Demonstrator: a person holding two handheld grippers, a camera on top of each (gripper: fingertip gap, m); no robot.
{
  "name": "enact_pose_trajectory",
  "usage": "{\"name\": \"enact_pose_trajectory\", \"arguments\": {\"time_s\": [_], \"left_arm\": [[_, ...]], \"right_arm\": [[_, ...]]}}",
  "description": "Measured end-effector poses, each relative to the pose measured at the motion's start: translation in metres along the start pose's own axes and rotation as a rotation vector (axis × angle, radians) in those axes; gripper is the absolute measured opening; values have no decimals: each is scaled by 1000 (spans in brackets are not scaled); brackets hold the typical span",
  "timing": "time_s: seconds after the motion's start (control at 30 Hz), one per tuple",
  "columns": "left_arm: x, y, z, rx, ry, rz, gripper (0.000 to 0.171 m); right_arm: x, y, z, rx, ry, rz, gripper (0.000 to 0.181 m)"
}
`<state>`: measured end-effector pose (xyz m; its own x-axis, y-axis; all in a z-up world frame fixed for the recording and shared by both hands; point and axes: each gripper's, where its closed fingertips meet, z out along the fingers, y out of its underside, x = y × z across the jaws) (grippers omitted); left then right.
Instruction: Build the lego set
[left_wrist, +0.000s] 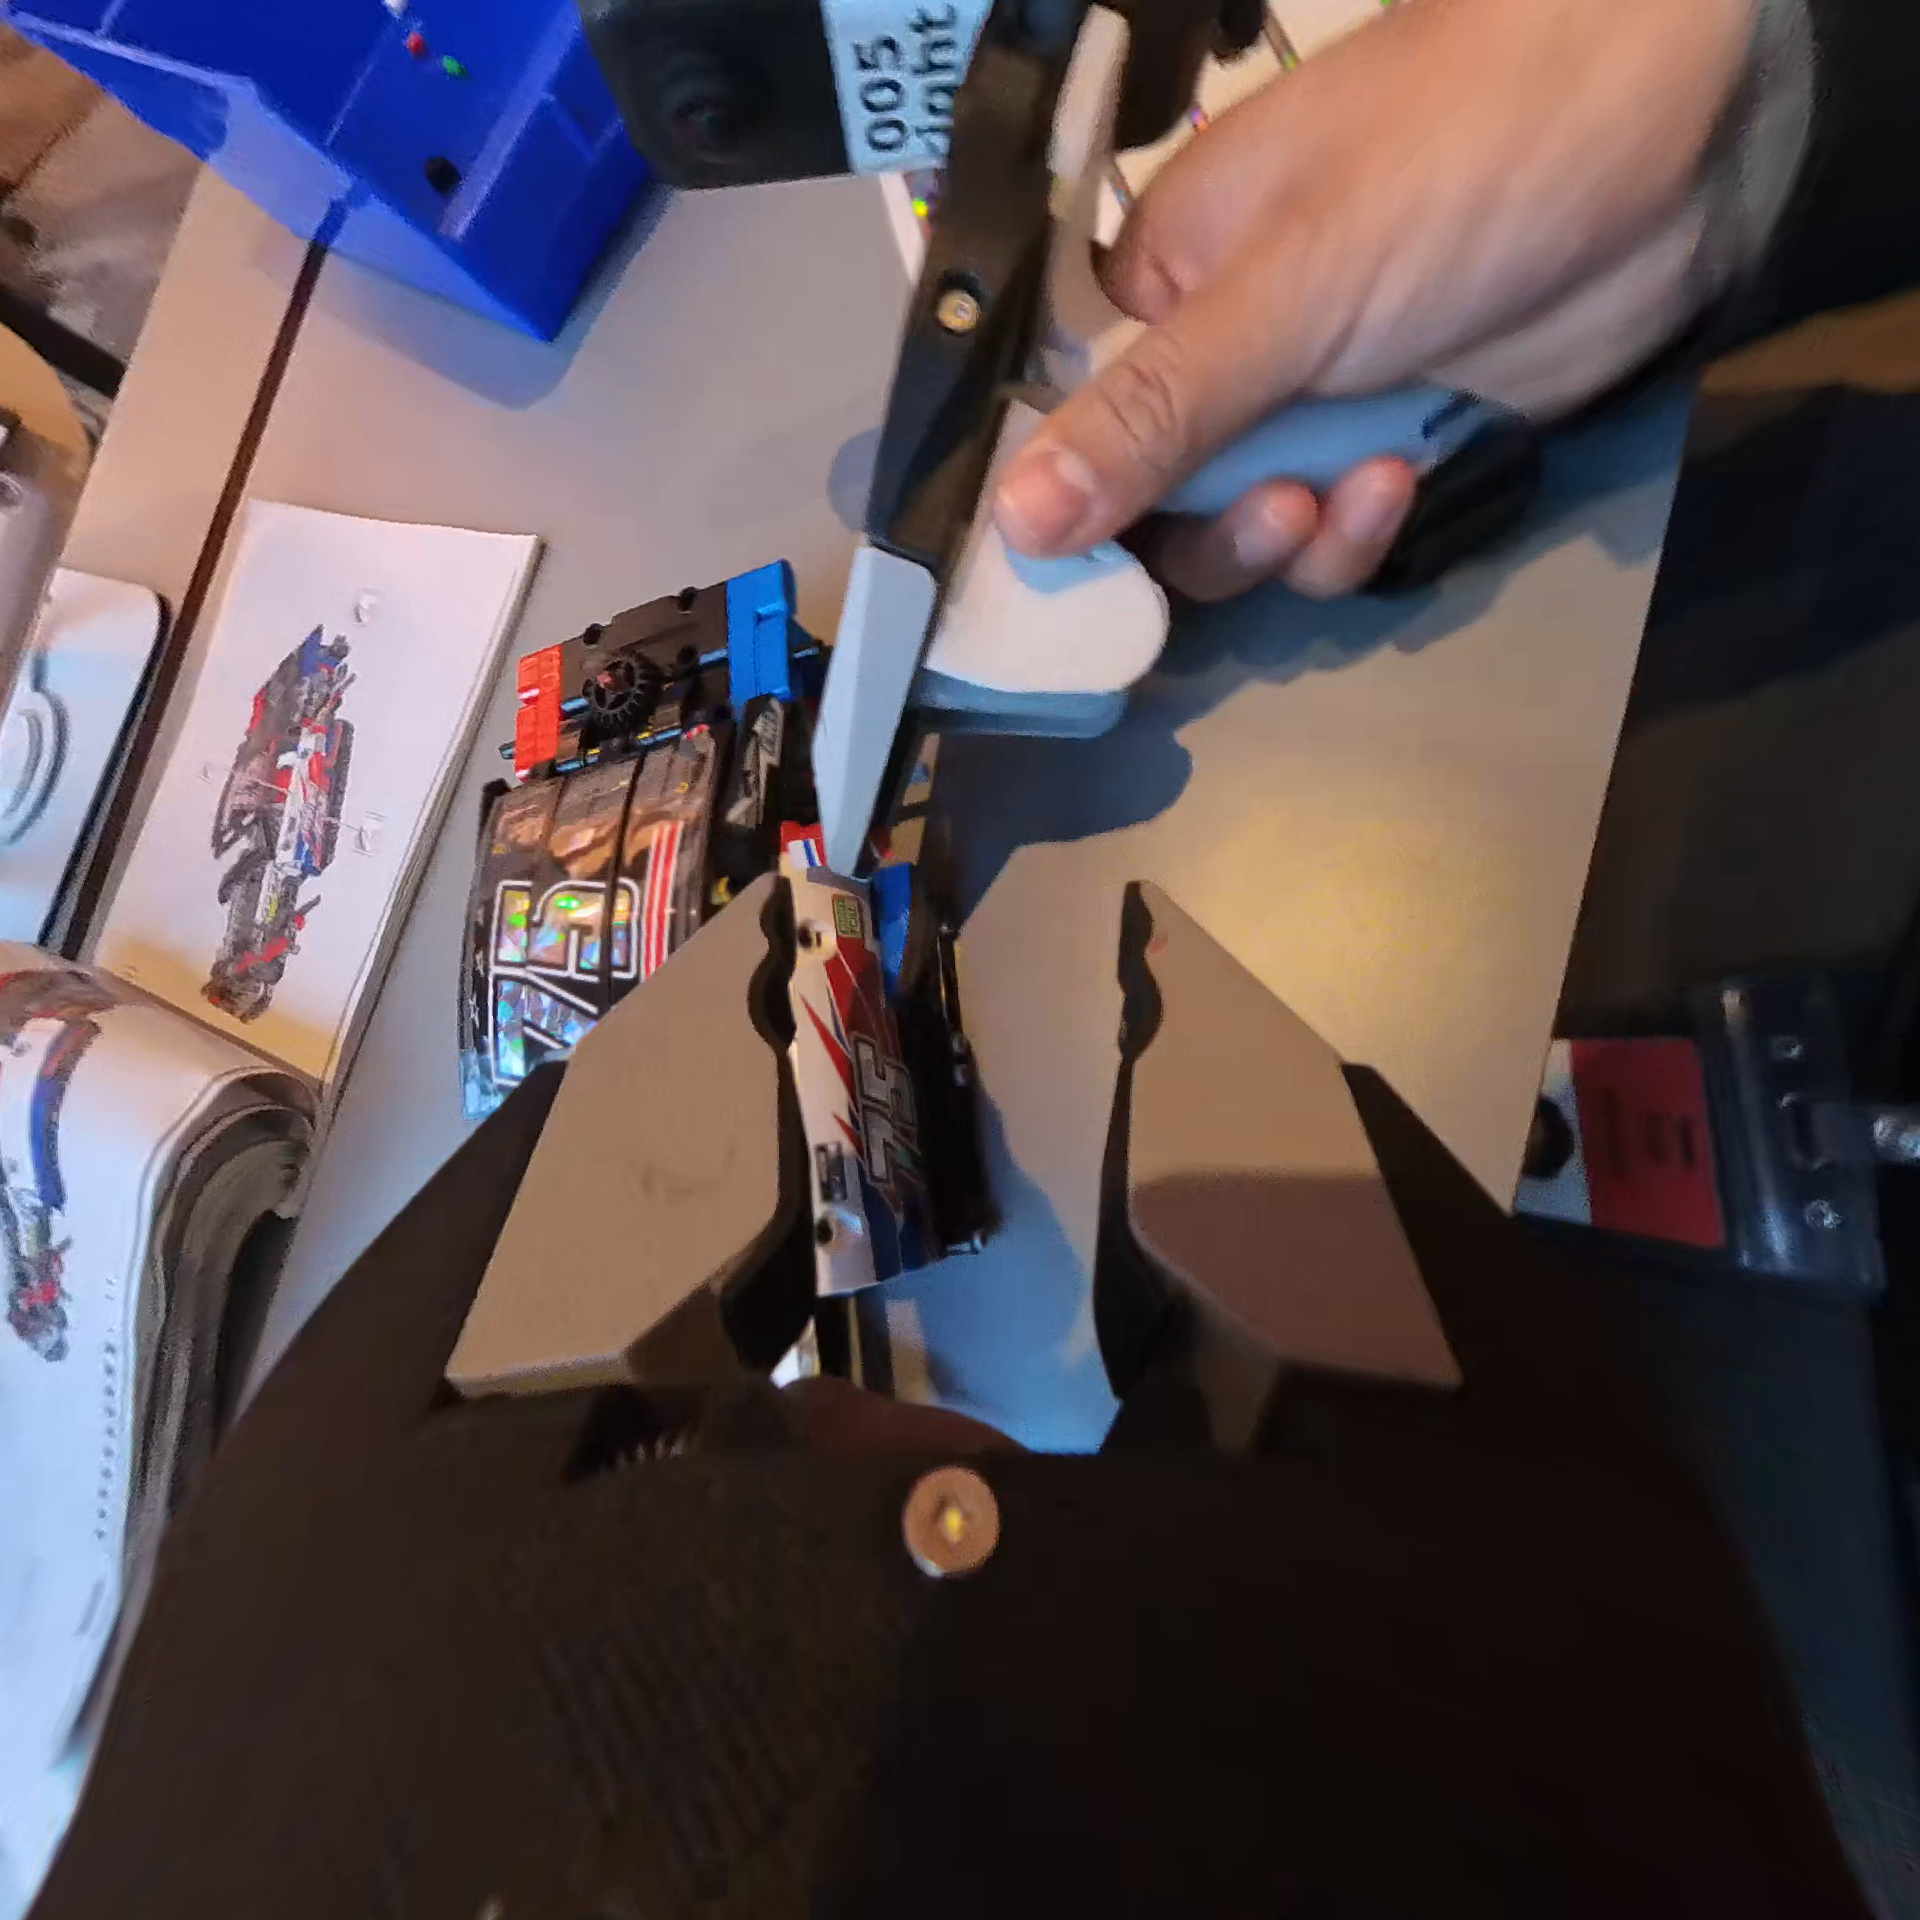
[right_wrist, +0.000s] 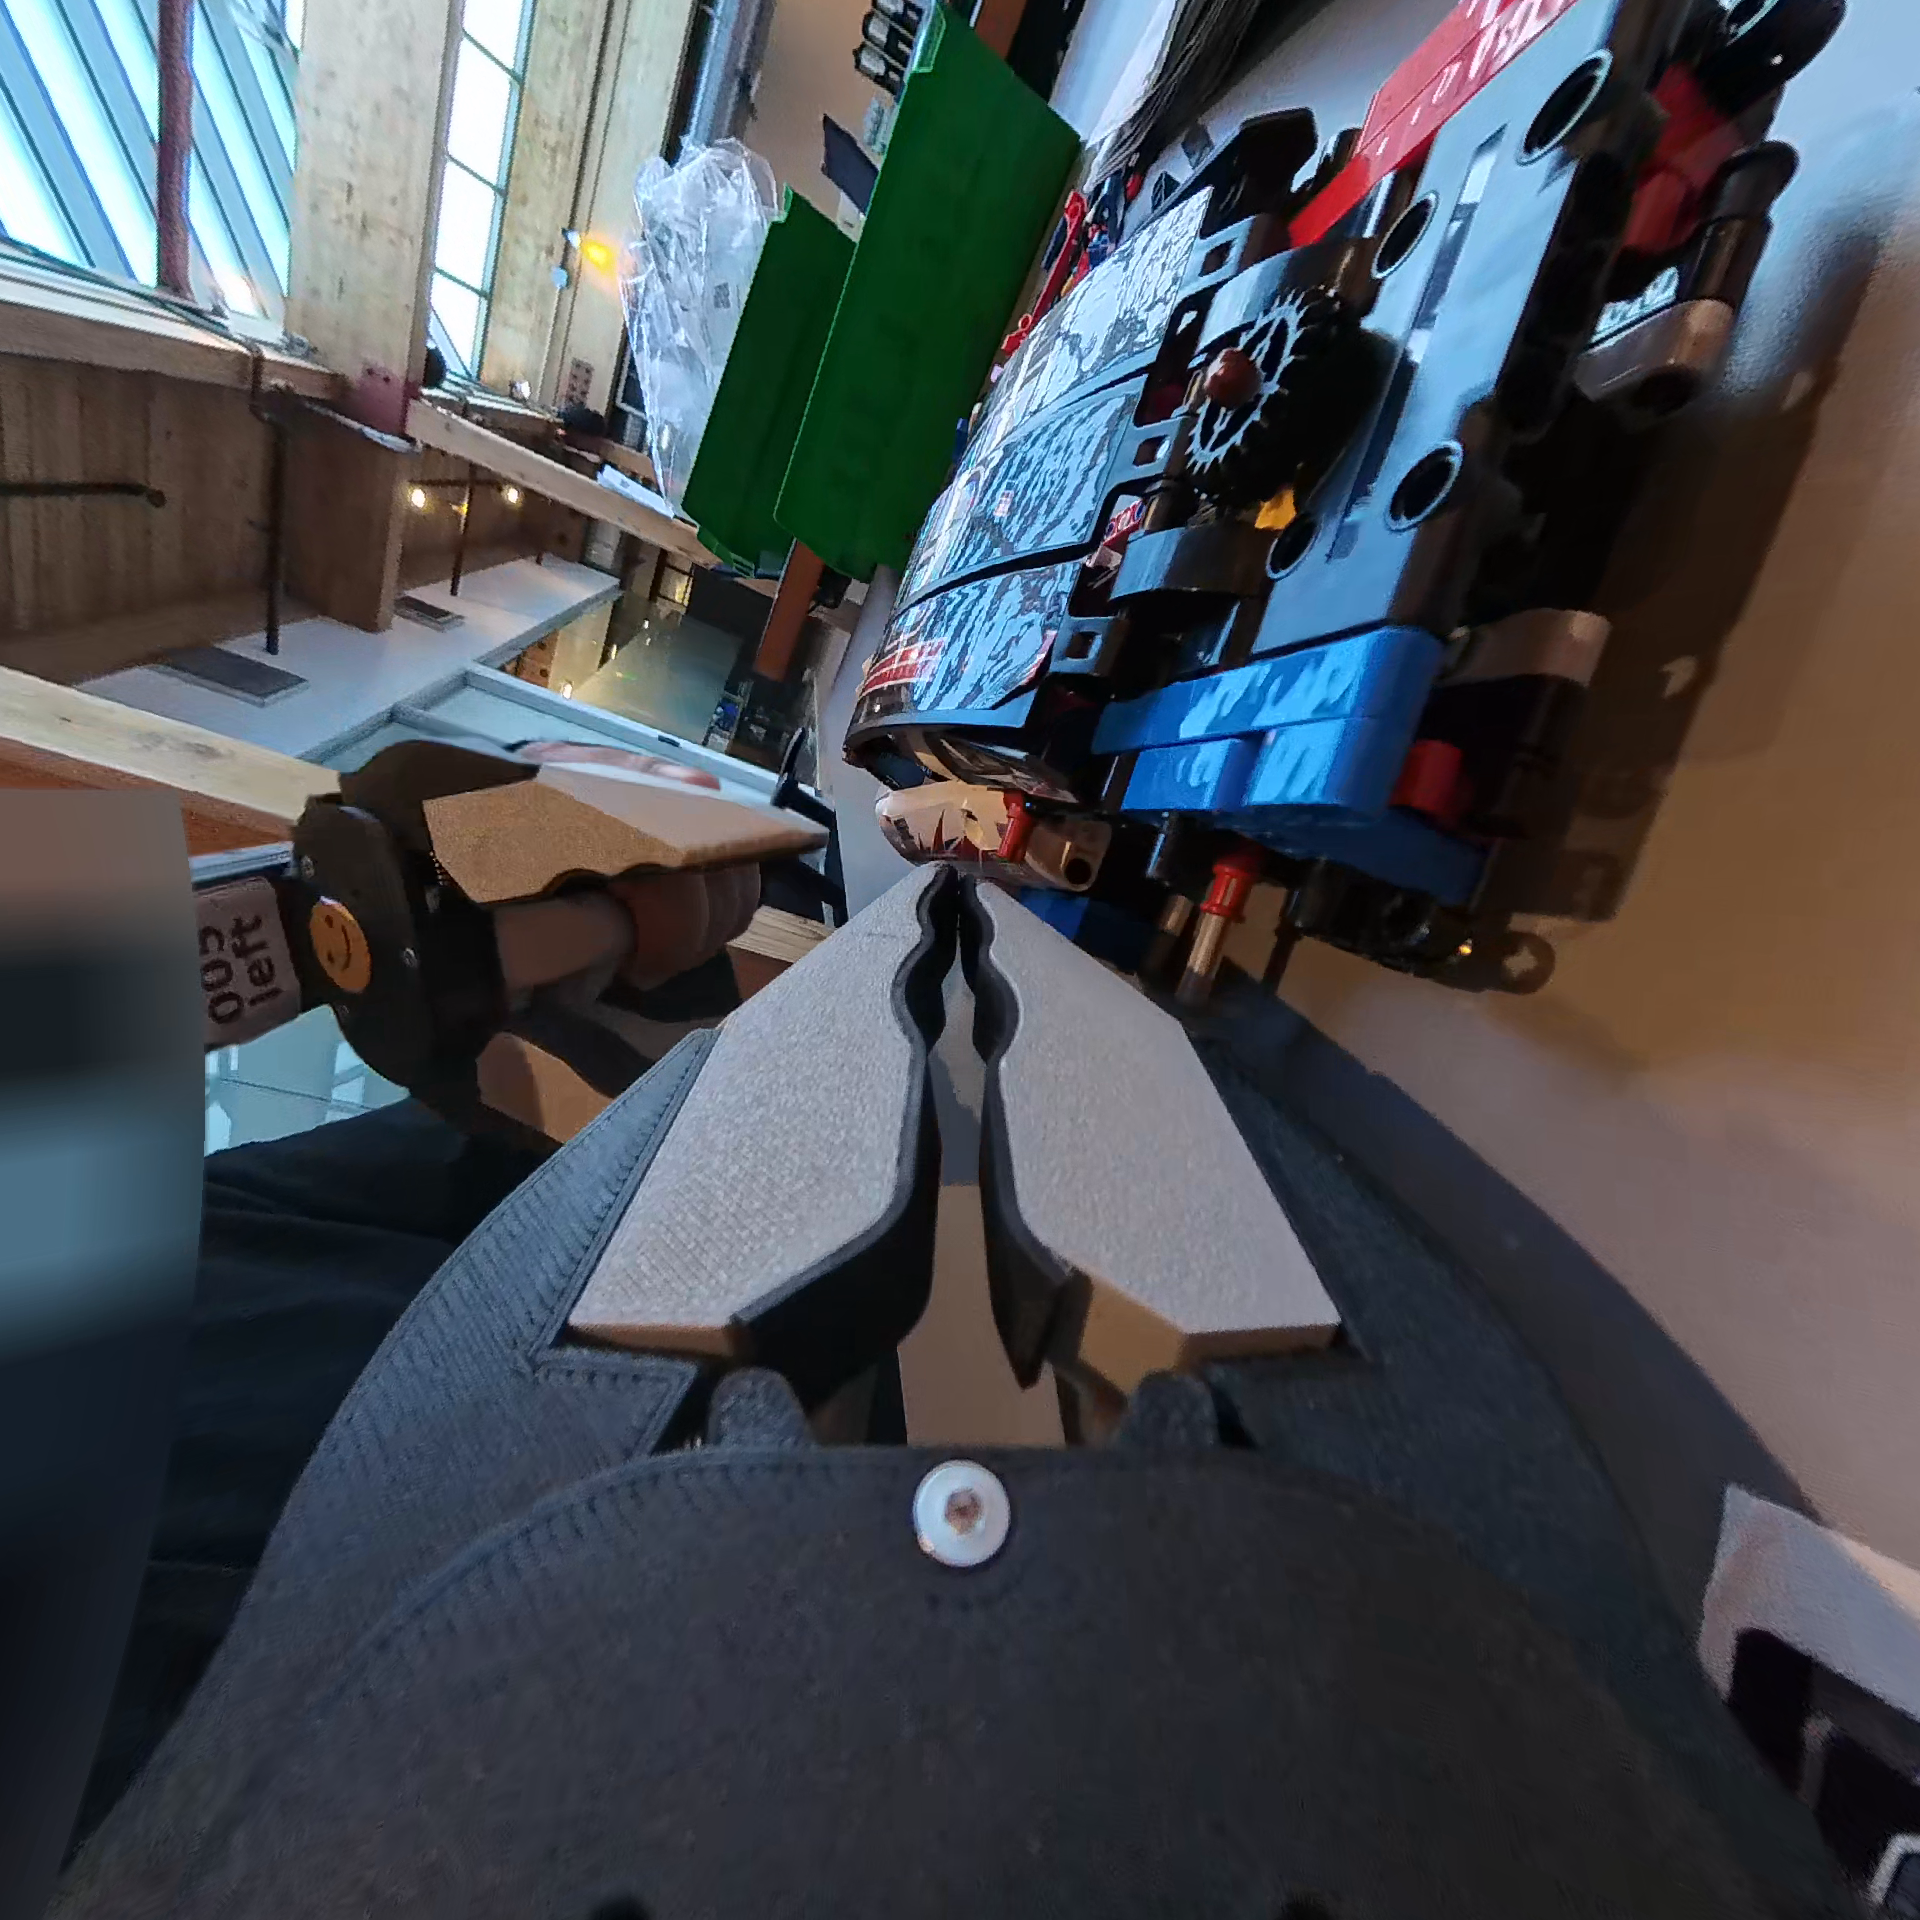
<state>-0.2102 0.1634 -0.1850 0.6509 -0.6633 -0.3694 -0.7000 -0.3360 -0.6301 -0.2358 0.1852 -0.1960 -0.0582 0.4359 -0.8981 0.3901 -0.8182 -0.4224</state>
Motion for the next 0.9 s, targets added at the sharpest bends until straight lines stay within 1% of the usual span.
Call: {"name": "enact_pose_trajectory", "arguments": {"time_s": [0.17, 0.27, 0.47, 0.63, 0.8, 0.9], "left_arm": [[6, 14, -2, -64, 37, 90, 69], [8, 16, -5, -65, 38, 126, 73], [7, 24, -4, -69, 30, 151, 74], [7, 21, -16, 12, 86, 83, 74], [-13, 17, -34, 109, 109, -29, 74], [-28, 20, -39, 131, 98, -69, 73]], "right_arm": [[1, -1, 2, -2, 3, 7, 0], [2, -1, 3, -8, 2, 21, 0], [4, -1, 4, -15, 4, 52, 0], [6, -1, 4, -3, 5, 76, 0], [5, -2, 2, 16, -3, 97, 0], [7, -2, 2, 14, 9, 91, 0]]}}
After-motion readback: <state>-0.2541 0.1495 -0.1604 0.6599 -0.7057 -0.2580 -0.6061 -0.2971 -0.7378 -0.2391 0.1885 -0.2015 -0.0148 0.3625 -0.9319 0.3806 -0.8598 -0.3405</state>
